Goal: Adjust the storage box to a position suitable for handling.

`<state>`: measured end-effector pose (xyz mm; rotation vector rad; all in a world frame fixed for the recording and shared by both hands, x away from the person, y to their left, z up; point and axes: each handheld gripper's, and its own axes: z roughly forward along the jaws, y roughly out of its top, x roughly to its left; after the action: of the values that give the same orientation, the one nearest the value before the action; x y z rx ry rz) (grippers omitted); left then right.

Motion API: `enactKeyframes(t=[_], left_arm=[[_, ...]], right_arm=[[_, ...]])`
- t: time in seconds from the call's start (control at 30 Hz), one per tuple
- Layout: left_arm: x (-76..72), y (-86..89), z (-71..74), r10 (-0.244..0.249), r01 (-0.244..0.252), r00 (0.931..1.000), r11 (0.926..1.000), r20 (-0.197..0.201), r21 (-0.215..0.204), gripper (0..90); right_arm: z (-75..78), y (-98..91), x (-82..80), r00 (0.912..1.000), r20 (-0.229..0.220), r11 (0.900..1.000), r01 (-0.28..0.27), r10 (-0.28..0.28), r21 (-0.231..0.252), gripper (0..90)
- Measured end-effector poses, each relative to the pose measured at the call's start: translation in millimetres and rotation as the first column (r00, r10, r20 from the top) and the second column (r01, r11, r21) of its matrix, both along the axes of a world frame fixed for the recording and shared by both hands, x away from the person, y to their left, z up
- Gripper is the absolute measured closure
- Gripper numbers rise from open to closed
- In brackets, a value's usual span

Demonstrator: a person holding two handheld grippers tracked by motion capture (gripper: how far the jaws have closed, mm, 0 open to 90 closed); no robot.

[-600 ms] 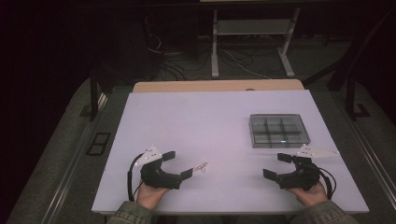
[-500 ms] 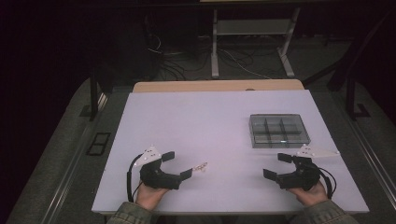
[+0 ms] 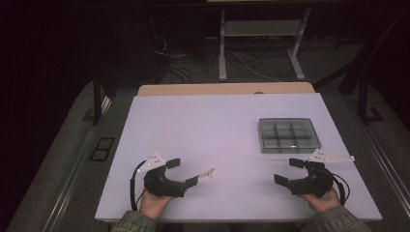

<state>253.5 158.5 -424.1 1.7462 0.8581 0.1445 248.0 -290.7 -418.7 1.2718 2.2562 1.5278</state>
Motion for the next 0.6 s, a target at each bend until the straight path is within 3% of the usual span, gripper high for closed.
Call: enactKeyframes(t=[0.33,0.6], left_arm=[[1.3,0.1,-1.5,-0.013,0.013,0.9996,0.9997,-0.026,0.021,0.0],[1.8,1.0,-2.1,-0.013,0.015,0.9987,0.9990,-0.050,0.043,0.0]], right_arm=[[2.2,-2.3,1.0,0.9999,-0.014,0.9998,0.005,-0.005,-0.019,0.8],[9.6,-1.9,4.3,0.9994,-0.029,0.9981,-0.022,0.020,-0.057,0.8]])
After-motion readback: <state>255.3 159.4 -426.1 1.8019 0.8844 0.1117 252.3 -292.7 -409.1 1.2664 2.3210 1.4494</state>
